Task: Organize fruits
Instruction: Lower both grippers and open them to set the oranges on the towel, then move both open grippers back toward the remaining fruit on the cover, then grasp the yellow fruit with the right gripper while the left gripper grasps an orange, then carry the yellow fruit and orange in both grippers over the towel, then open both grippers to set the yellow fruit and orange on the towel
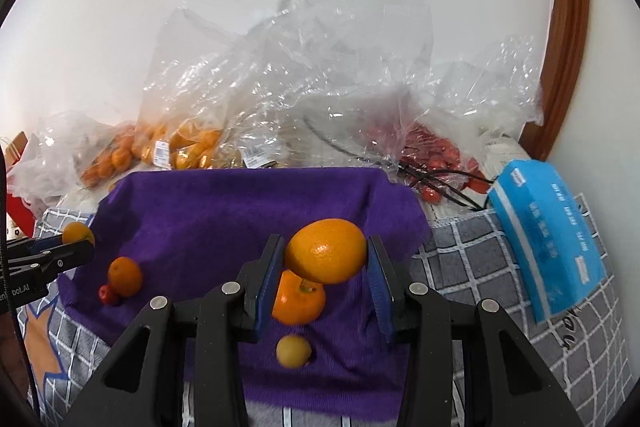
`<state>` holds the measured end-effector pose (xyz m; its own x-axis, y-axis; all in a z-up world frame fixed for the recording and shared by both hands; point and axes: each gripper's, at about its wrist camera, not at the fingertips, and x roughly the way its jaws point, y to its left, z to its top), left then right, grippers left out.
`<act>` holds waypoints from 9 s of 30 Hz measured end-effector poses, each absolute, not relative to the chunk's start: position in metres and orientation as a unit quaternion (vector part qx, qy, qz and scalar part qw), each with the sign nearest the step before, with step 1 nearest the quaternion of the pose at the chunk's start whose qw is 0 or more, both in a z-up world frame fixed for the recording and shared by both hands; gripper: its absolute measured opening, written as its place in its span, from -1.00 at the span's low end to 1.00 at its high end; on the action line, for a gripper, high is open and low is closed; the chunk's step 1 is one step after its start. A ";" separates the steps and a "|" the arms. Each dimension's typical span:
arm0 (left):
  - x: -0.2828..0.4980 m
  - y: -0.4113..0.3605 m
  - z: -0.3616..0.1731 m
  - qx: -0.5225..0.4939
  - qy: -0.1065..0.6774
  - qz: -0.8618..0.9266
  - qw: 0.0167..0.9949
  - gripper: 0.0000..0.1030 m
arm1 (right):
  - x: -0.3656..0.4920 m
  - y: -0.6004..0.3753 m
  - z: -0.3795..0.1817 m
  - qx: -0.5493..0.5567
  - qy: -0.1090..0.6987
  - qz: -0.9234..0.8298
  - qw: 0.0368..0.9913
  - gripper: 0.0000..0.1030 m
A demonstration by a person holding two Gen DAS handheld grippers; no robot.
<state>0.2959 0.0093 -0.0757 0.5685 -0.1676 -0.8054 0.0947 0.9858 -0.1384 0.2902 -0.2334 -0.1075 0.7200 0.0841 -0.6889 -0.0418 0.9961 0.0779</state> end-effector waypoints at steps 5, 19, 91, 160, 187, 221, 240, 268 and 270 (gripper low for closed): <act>0.320 0.009 -0.088 -0.047 0.475 -0.073 0.876 -0.35 | 0.318 -0.228 -0.129 0.021 0.395 0.039 0.918 -0.20; 0.358 0.006 -0.124 -0.039 0.505 -0.056 0.860 -0.35 | 0.346 -0.222 -0.160 0.024 0.425 0.048 0.904 -0.20; 0.159 0.063 -0.111 -0.070 0.444 -0.056 0.892 -0.05 | 0.169 -0.165 -0.163 0.009 0.421 0.093 0.902 -0.28; 0.160 0.030 -0.154 -0.057 0.418 -0.066 0.904 -0.38 | 0.140 -0.196 -0.183 0.017 0.416 0.070 0.907 -0.46; 0.189 0.047 -0.058 -0.096 0.349 -0.075 0.929 -0.39 | 0.168 -0.188 -0.080 0.005 0.307 0.069 0.949 -0.46; 0.240 0.077 -0.103 -0.144 0.335 -0.038 0.931 -0.39 | 0.239 -0.230 -0.130 0.037 0.344 0.047 0.937 -0.46; 0.250 0.061 -0.122 -0.127 0.342 -0.047 0.930 -0.39 | 0.255 -0.224 -0.159 0.019 0.392 0.042 0.919 -0.46; 0.257 0.052 -0.131 -0.108 0.349 -0.044 0.930 -0.38 | 0.255 -0.222 -0.158 0.003 0.392 0.031 0.920 -0.42; 0.257 0.053 -0.131 -0.109 0.349 -0.044 0.930 -0.38 | 0.254 -0.222 -0.157 0.001 0.389 0.030 0.921 -0.40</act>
<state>0.2574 0.0527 -0.1308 0.7522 -0.1579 -0.6397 0.0055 0.9723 -0.2335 0.2543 -0.2218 -0.1570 0.6952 0.0570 -0.7166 -0.0549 0.9981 0.0262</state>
